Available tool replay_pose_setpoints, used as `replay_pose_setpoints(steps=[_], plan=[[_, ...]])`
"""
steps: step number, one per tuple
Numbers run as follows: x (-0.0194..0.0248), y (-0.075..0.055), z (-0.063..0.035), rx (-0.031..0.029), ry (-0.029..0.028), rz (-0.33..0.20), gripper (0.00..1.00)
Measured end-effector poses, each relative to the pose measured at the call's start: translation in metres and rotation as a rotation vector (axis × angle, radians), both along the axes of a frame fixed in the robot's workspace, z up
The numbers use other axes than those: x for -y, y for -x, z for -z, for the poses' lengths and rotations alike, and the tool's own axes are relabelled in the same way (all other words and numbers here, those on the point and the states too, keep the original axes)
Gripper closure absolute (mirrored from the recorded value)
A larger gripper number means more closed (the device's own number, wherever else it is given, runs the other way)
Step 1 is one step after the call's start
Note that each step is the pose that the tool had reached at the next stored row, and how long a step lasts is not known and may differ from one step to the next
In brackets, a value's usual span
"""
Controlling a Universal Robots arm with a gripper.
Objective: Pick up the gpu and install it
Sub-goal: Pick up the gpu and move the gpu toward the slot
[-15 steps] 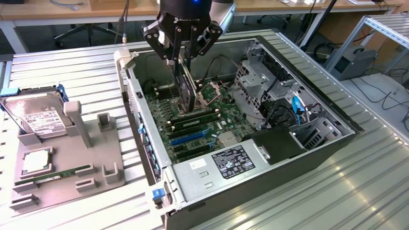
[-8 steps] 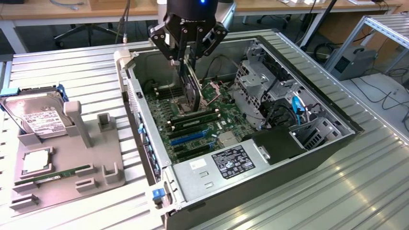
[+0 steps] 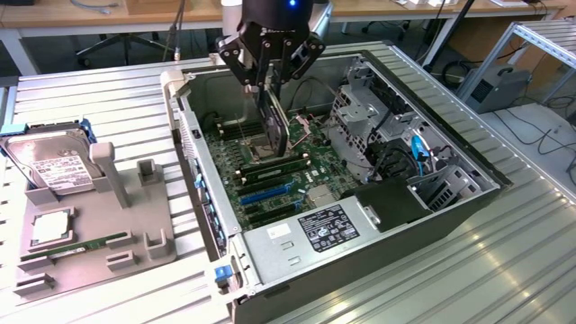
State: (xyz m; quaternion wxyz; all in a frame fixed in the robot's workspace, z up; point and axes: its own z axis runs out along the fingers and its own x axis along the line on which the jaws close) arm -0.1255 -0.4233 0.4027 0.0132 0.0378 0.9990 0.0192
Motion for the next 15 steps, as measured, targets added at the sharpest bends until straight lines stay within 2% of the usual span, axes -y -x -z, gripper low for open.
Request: replay_pose_setpoints(steps=[15], plan=[[0.0000,-0.015,0.0040,0.0000,0.0005,0.000,0.73]])
